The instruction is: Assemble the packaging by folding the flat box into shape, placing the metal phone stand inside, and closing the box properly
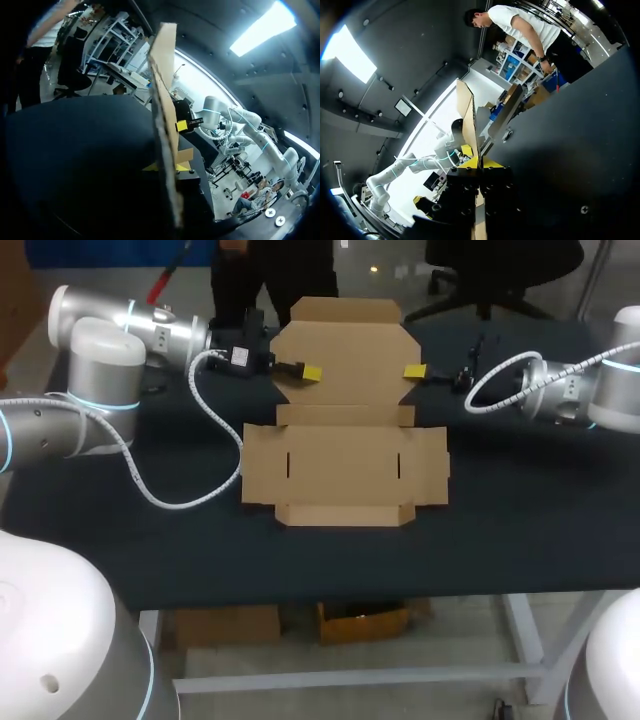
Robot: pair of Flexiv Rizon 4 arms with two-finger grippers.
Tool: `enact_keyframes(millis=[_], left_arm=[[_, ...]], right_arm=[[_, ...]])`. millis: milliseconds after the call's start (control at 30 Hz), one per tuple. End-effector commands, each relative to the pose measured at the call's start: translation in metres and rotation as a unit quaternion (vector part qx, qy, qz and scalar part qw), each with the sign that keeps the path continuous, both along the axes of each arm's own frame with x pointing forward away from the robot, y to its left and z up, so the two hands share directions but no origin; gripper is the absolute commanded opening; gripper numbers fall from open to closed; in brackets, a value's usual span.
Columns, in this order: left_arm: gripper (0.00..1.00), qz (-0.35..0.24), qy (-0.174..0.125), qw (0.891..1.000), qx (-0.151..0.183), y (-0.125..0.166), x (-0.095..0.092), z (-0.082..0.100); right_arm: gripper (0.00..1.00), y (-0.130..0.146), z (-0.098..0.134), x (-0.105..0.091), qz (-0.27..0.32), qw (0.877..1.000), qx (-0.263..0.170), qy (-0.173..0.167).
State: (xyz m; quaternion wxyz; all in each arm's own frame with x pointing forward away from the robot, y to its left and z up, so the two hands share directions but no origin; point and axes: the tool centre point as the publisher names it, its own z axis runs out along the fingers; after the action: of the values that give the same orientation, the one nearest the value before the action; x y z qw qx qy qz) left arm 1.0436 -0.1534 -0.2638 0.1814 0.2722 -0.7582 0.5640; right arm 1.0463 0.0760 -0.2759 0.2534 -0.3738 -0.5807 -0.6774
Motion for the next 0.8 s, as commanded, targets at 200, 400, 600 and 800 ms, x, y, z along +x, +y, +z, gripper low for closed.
enact_keyframes(millis=[200, 400, 600, 800], left_arm=[[0.0, -0.002, -0.002, 1.0, -0.003, -0.002, 0.001, -0.003], [0.0, -0.003, -0.003, 1.0, -0.002, 0.0, 0.002, -0.002], [0.0, 0.002, -0.004, 1.0, -0.002, 0.004, 0.005, -0.001], [0.0, -0.003, -0.019, 1.0, -0.009, 0.004, 0.009, 0.003]], right_arm=[[0.0, 0.0, 0.0, -0.001, 0.003, 1.0, 0.006, -0.001], [0.42, -0.003, 0.003, -0.003, 0.002, 1.0, 0.002, 0.0], [0.42, -0.012, 0.008, -0.008, -0.014, 0.999, -0.029, 0.005], [0.36, -0.025, 0.013, -0.017, -0.034, 0.997, -0.071, 0.014]])
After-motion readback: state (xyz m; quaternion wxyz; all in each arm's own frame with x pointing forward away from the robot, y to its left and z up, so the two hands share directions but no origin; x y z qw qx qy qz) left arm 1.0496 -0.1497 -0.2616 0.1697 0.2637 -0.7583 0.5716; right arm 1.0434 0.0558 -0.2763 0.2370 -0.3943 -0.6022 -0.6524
